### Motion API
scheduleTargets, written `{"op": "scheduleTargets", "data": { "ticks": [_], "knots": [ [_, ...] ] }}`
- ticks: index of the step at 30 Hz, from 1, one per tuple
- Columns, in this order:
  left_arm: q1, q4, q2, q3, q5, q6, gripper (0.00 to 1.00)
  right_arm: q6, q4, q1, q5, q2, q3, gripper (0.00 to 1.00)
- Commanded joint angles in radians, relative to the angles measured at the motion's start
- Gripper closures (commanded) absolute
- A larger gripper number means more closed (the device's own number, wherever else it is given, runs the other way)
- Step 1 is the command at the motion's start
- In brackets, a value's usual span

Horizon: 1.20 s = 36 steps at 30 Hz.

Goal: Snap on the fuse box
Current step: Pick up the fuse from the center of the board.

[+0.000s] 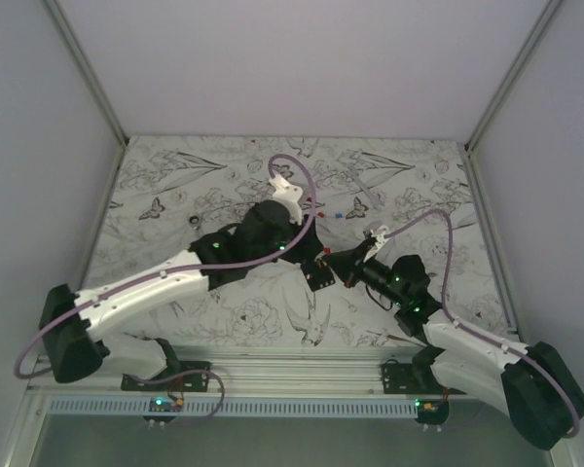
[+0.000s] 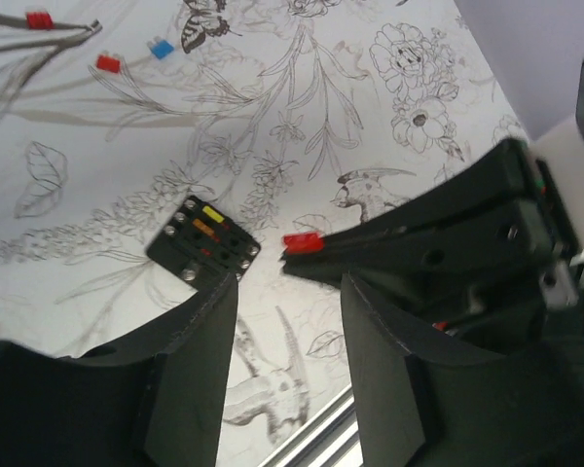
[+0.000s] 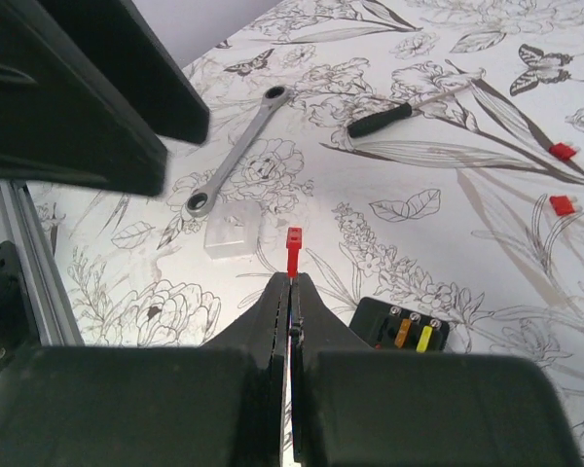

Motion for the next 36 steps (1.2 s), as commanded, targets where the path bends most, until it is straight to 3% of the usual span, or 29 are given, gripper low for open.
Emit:
{"op": "scheduleTargets", "data": {
  "ticks": [1, 7, 19, 36],
  "knots": [
    [0.083, 0.008, -0.089, -0.062, 0.278, 0.271, 0.49, -0.061, -0.116, -0.063, -0.222, -0.038, 0.065, 1.0],
    [0.175, -0.018, -0.186, -0.104, 0.596, 0.443, 0.5, -0.101, -0.249, -0.084, -0.486, -0.031, 0.163, 1.0],
    [0.198, -0.118, -0.139, -0.059, 0.879, 0.629, 0.56, -0.12, -0.337, -0.084, -0.68, -0.029, 0.242, 1.0],
    [0.198, -0.132, -0.037, -0.014, 0.983, 0.654, 0.72, -0.11, -0.327, -0.083, -0.745, -0.002, 0.254, 1.0]
  ]
}}
